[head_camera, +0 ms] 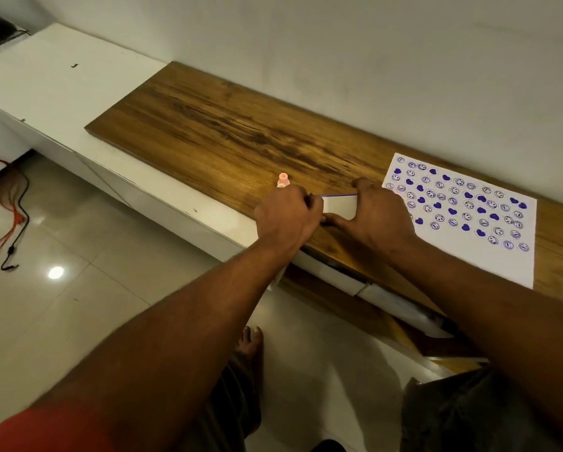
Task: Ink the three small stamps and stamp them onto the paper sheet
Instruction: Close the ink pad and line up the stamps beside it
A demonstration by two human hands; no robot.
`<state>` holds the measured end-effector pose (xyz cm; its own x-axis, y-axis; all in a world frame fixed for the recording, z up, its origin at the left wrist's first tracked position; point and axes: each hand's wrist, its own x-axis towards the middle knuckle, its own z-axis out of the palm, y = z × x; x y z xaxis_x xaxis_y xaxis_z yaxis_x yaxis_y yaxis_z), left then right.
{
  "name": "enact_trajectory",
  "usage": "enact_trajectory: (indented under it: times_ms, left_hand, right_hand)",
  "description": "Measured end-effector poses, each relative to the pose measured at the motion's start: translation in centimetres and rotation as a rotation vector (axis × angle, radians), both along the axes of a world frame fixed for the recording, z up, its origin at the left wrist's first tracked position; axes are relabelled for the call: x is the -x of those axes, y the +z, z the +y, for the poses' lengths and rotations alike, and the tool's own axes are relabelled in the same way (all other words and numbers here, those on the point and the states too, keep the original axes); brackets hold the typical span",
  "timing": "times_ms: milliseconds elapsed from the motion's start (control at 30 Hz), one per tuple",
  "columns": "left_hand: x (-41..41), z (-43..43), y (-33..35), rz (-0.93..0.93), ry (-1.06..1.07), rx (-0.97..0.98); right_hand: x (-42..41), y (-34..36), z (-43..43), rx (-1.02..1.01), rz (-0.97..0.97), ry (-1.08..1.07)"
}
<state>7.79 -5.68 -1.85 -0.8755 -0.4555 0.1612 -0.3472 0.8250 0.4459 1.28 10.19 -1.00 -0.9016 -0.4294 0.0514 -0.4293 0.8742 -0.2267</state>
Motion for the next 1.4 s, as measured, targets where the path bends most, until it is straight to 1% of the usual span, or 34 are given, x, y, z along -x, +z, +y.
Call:
enact_trajectory:
  times_ms: [133, 267, 367, 467, 600, 700, 800, 1033, 1400]
  left_hand:
    - [0.2, -1.2, 0.9, 0.053, 0.048, -0.001]
    - [0.8, -2.6, 1.2, 0.105, 0.085, -0.092]
    - [1.2, -3.4, 1.5, 0.159, 0.111, -0.144]
    - [1.5, -4.0, 1.6, 0.186, 0.119, -0.185]
    - [1.5, -4.2, 1.0, 0.235, 0.114, -0.202]
    - [1.5, -4.5, 0.4, 0.273, 0.155, -0.194]
    - [1.5, -4.6, 0.1, 0.305, 0.177, -0.193]
    - [2.2, -4.4, -0.1, 0.277, 0.175, -0.214]
    - [2.2, -4.6, -0.4, 0.242, 0.189, -0.22]
  right_hand:
    - [-0.3, -0.5, -1.2, -0.02, 0.018, -0.023]
    - [0.6, -1.3, -2.5, 0.008, -0.023, 0.027]
    - [3.0, -1.2, -2.8, 0.027, -0.145, 0.0]
    - [5.8, -0.8, -2.1, 0.05, -0.258, 0.021]
    - [10.4, -0.5, -0.6, 0.064, -0.284, 0.049]
    - [13.6, -0.7, 0.6, 0.144, -0.34, 0.062]
    - [15.3, -1.4, 1.4, 0.147, -0.322, 0.096]
    - [16.0, -1.4, 1.8, 0.113, -0.368, 0.134]
    - [16.1, -1.8, 2.1, 0.176, -0.426, 0.144]
